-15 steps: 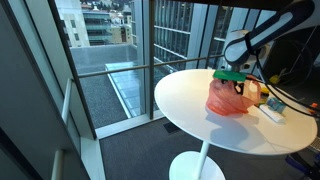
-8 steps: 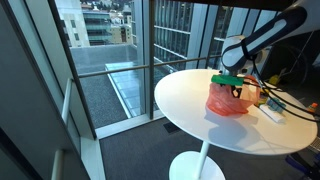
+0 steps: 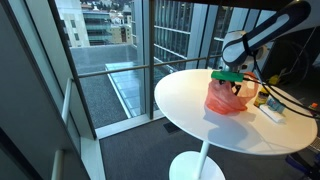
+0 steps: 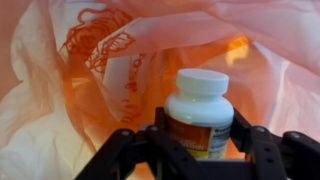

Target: Remove the white container from the orange plastic bag and put it on the table

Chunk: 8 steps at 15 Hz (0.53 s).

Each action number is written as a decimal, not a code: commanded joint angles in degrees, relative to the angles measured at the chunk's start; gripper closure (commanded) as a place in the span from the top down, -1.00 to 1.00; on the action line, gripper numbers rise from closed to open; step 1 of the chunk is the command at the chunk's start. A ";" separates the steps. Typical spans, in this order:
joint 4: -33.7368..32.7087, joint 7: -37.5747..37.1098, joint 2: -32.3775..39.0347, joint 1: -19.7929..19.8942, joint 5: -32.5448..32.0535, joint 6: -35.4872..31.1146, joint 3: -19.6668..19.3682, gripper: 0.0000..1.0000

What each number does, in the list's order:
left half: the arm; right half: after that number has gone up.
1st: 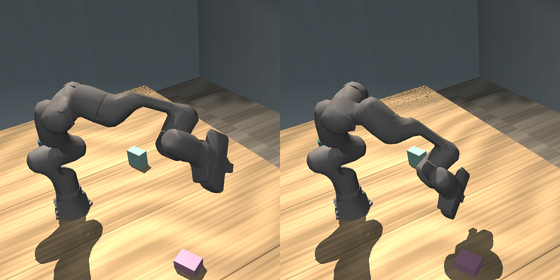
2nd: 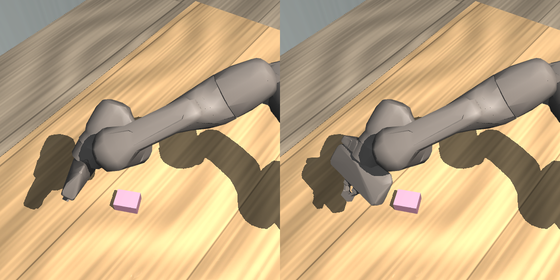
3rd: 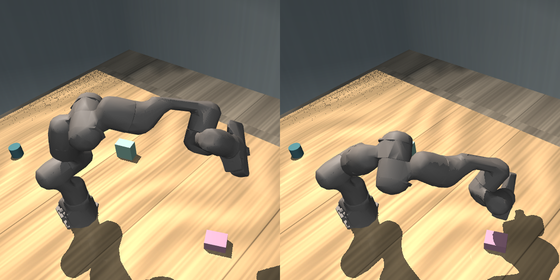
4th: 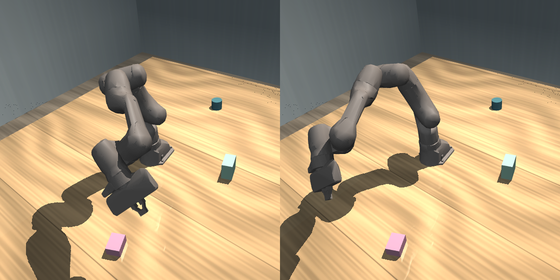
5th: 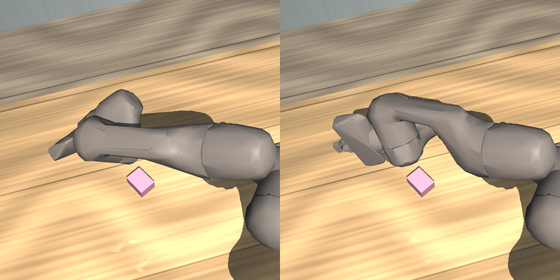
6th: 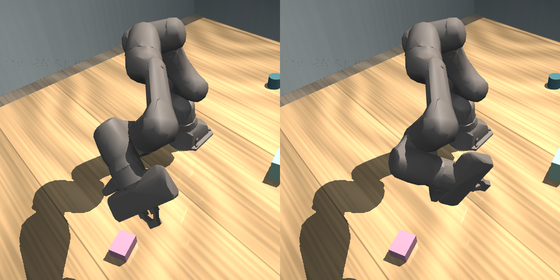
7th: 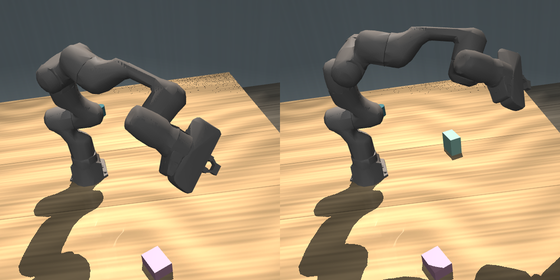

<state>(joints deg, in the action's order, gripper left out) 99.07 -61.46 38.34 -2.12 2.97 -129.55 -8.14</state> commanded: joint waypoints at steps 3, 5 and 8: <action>2.48 3.18 -5.97 -0.29 -1.19 1.17 -0.13 -0.26; 2.83 5.13 -7.30 0.00 -1.17 1.97 0.18 -0.26; 3.22 10.06 -9.11 0.74 -0.69 4.61 0.86 -0.26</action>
<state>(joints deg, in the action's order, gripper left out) 100.26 -55.71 32.63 -2.19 2.61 -127.53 -8.08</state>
